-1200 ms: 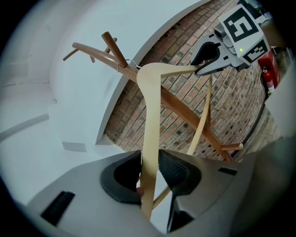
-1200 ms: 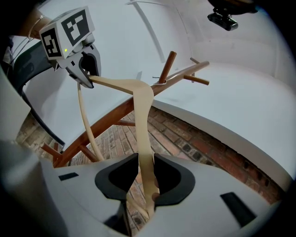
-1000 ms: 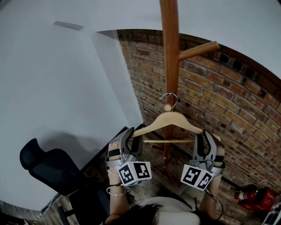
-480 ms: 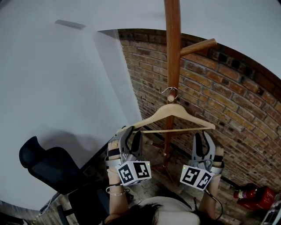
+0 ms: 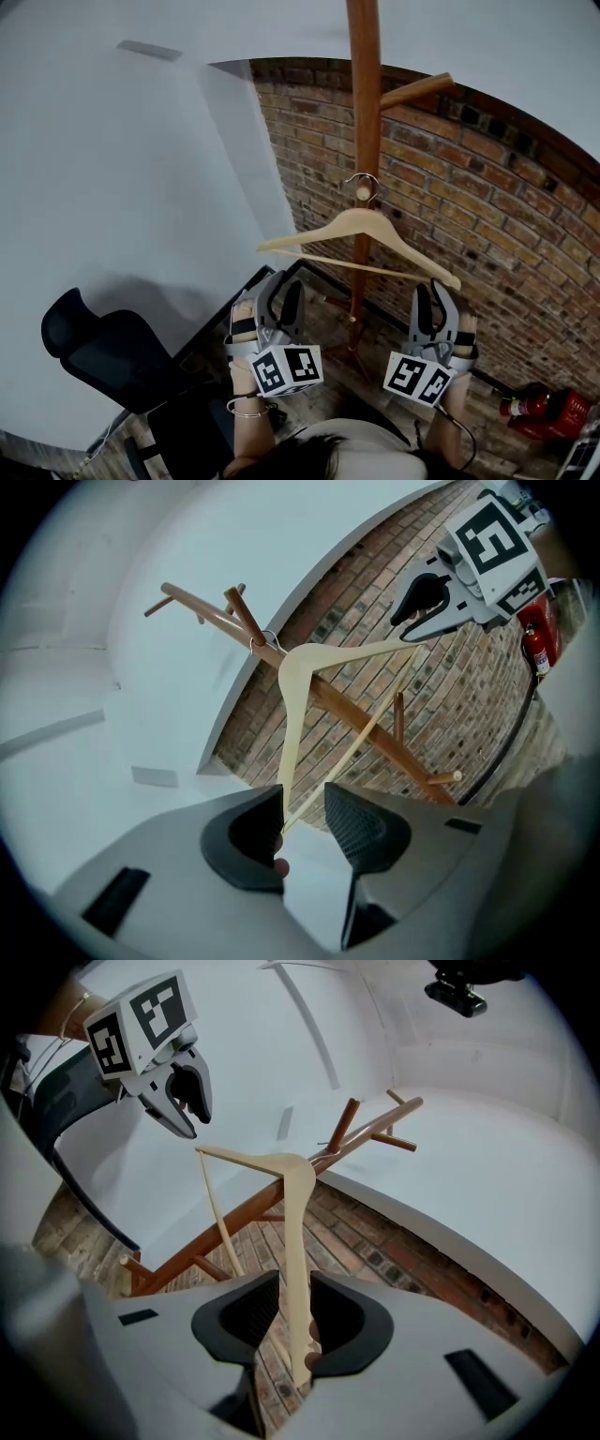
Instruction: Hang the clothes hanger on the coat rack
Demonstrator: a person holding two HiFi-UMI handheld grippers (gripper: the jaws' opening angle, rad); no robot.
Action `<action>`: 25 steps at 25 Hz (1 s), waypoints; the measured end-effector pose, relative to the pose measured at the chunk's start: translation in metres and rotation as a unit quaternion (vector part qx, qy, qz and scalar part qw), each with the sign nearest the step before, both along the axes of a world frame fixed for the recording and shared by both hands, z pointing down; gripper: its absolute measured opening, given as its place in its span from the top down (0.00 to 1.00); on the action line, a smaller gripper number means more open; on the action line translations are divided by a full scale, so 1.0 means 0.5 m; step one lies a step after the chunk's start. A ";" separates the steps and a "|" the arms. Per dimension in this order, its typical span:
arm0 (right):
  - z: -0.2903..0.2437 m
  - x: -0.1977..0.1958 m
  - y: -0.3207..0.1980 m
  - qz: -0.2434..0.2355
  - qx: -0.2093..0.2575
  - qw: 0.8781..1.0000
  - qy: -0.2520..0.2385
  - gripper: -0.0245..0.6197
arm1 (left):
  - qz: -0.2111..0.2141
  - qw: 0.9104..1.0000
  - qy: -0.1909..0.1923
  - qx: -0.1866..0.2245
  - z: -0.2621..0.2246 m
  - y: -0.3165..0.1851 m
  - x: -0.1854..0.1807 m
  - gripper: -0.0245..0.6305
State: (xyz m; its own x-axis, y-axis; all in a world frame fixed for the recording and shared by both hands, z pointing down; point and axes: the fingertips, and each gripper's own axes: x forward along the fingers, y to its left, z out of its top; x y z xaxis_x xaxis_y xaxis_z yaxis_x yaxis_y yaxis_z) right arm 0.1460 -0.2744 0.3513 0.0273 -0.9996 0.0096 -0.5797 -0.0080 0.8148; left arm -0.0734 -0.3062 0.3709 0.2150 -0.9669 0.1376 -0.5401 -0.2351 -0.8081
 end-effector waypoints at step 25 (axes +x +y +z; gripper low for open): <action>-0.002 -0.045 0.146 0.005 0.001 0.999 -0.048 0.84 | 0.021 0.999 0.043 0.005 -0.002 0.140 -0.027 0.88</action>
State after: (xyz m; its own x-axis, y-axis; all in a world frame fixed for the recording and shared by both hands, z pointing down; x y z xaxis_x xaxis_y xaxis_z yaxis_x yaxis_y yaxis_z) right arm 0.1233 -0.2014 0.3502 0.0370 -0.9992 0.0115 -0.6550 -0.0156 0.7555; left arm -0.0869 -0.2363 0.3700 0.2667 -0.9578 0.1073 -0.5967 -0.2515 -0.7620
